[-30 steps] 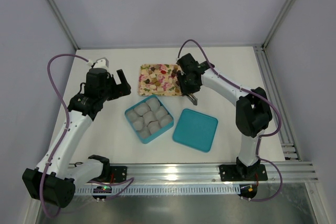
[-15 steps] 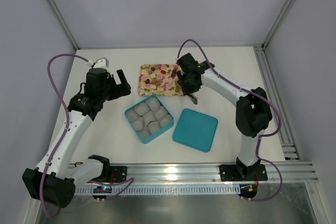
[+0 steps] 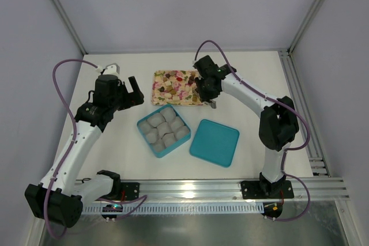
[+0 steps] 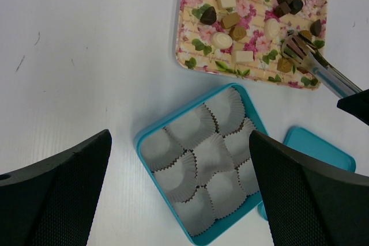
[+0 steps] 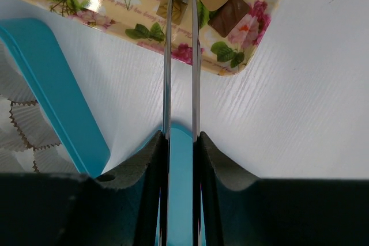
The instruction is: Pack the chocolate
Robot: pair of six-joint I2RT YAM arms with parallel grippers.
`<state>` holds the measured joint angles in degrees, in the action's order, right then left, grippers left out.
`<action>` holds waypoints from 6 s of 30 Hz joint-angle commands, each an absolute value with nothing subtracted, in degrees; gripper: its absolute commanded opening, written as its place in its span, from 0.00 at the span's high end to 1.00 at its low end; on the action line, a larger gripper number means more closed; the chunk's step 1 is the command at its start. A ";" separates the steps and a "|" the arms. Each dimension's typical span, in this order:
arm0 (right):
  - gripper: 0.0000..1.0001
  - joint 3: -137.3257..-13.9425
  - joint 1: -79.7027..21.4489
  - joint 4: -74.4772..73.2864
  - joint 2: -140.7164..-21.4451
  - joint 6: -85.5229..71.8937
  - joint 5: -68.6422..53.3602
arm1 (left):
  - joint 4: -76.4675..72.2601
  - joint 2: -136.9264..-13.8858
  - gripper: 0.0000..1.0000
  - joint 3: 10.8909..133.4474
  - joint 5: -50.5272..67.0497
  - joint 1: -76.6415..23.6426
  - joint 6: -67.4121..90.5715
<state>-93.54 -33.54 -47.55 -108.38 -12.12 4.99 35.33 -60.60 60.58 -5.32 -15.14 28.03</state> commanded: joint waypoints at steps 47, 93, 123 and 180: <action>0.78 -93.96 -49.30 -51.77 -92.90 -14.59 -0.43 | 32.78 -59.76 0.00 60.21 -5.27 -15.20 27.77; 0.60 -90.88 -50.10 -46.32 -101.95 -14.50 -0.26 | 32.87 -60.38 0.00 60.03 -5.80 -15.12 27.60; 0.58 -93.87 -41.93 -50.18 -96.15 -13.09 7.02 | 32.87 -60.12 0.00 60.03 -5.71 -15.12 27.60; 0.58 -90.88 -35.60 -47.37 -105.65 -13.80 3.34 | 32.87 -59.33 0.00 60.03 -5.89 -15.12 27.51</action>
<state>-88.18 -35.86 -48.29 -106.24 -13.74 3.64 35.33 -60.58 60.14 -5.37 -15.14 28.01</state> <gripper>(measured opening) 0.429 0.996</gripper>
